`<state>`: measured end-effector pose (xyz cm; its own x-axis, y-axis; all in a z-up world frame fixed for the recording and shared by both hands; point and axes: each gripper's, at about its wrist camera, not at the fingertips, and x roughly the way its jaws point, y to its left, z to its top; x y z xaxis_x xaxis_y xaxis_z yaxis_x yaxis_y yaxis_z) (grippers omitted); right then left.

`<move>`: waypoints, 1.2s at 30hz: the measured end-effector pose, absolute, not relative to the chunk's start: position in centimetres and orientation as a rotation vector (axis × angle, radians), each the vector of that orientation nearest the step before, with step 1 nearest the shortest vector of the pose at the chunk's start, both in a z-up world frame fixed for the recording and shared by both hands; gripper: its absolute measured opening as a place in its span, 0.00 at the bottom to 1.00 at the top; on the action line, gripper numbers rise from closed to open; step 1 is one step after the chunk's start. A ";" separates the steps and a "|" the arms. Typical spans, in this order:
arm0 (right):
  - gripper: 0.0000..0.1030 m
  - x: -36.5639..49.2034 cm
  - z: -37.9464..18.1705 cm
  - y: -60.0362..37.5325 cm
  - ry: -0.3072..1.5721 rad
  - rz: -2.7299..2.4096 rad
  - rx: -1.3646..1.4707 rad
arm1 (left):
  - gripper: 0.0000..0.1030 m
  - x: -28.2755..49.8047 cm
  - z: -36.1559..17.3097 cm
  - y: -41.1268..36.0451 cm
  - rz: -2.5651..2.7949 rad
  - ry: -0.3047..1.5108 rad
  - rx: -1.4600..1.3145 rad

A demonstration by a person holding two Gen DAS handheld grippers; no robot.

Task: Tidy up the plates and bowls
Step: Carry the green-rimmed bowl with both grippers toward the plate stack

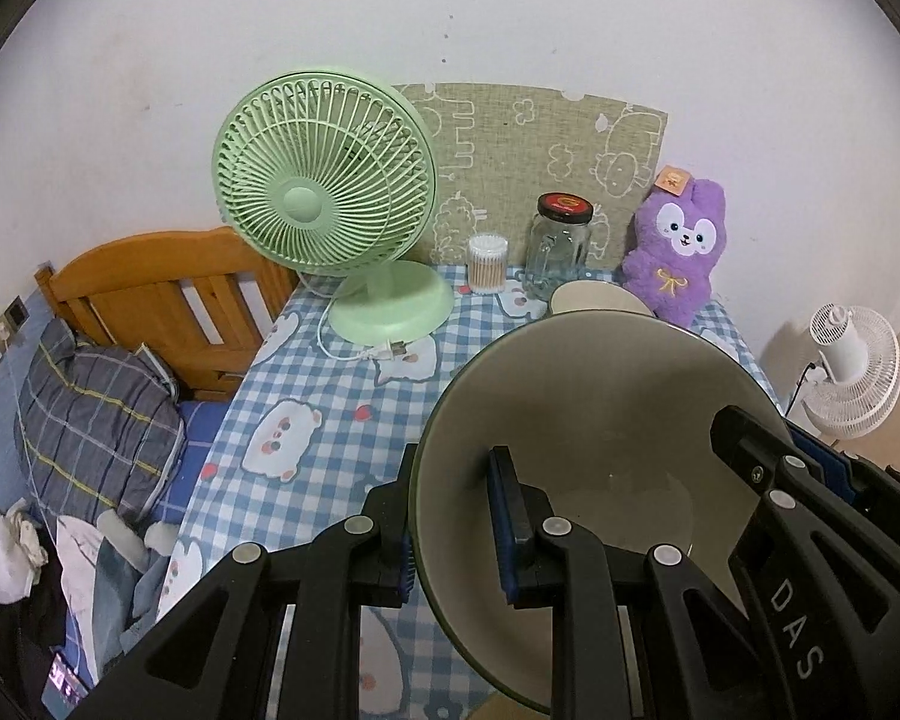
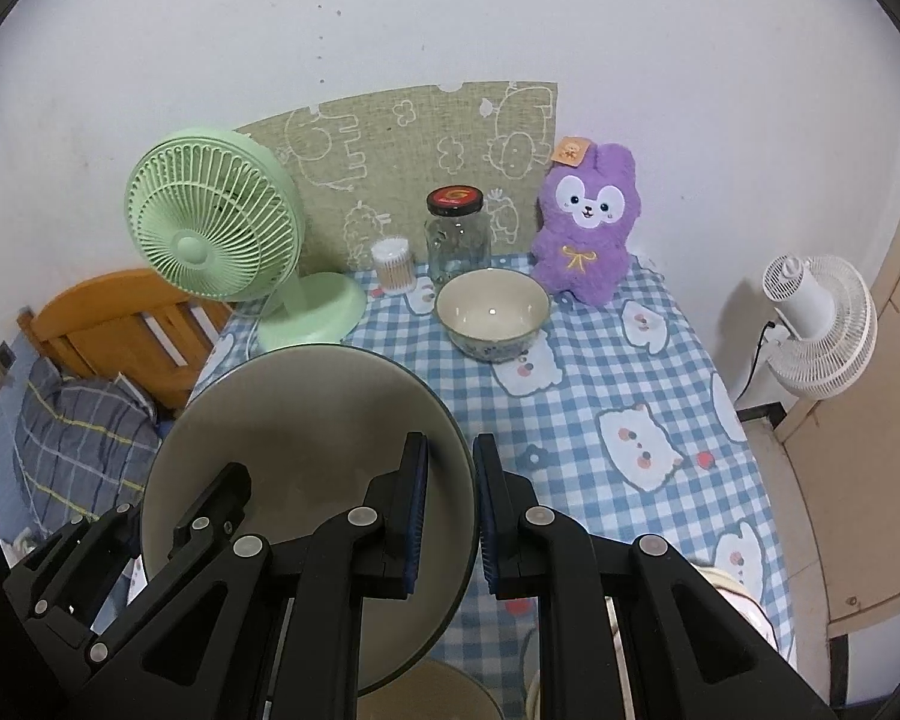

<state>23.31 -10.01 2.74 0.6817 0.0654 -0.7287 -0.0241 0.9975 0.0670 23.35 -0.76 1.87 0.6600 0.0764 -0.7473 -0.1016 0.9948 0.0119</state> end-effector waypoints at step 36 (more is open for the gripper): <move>0.18 14.7 -4.5 -11.5 0.940 0.037 0.045 | 0.18 14.2 -4.4 -2.3 0.098 0.940 -0.045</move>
